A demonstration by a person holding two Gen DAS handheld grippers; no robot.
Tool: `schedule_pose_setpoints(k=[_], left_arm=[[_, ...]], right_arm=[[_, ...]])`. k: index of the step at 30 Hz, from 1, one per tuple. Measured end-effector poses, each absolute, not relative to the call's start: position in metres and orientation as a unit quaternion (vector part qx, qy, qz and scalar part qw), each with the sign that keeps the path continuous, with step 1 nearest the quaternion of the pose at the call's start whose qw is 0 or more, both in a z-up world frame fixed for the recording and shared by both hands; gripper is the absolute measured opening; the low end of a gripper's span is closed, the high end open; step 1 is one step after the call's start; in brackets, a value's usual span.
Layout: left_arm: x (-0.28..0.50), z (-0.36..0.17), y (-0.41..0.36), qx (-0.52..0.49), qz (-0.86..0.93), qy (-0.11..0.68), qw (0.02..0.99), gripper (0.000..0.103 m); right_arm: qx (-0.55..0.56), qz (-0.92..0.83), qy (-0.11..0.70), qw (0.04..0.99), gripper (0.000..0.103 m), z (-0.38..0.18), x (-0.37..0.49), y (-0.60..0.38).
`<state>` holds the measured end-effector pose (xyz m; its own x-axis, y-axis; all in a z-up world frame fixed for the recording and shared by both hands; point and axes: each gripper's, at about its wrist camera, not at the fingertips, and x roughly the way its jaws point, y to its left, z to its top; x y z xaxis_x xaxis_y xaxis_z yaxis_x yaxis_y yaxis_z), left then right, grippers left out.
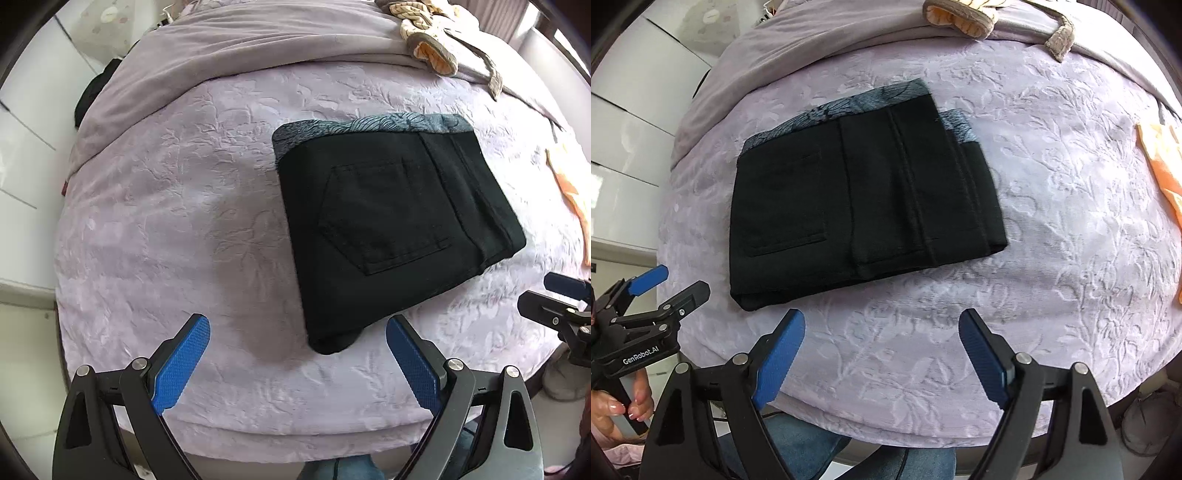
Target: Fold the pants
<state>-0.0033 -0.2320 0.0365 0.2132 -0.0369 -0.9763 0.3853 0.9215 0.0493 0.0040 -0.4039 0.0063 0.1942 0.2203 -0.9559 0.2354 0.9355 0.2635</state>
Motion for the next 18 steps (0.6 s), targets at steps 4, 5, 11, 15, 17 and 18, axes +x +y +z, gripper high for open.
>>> schedule_pose_setpoints(k=[4, 5, 11, 15, 17, 18], left_arm=[[0.001, 0.028, -0.221, 0.142, -0.154, 0.618, 0.758, 0.097], [0.002, 0.026, -0.219, 0.143, -0.156, 0.620, 0.756, 0.097], [0.009, 0.018, -0.211, 0.146, -0.168, 0.628, 0.746, 0.097], [0.015, 0.016, -0.212, 0.137, -0.165, 0.631, 0.745, 0.097], [0.018, 0.016, -0.214, 0.135, -0.159, 0.632, 0.746, 0.097], [0.019, 0.016, -0.216, 0.134, -0.156, 0.633, 0.747, 0.097]], right_arm=[[0.177, -0.004, 0.639, 0.749, 0.088, 0.003, 0.008, -0.384], [0.178, -0.005, 0.639, 0.748, 0.088, 0.001, 0.008, -0.380], [0.207, -0.025, 0.642, 0.738, 0.088, -0.003, 0.005, -0.369], [0.216, -0.034, 0.646, 0.732, 0.088, -0.002, 0.003, -0.375], [0.212, -0.037, 0.647, 0.731, 0.088, -0.001, 0.006, -0.381], [0.209, -0.037, 0.648, 0.732, 0.088, 0.000, 0.008, -0.386]])
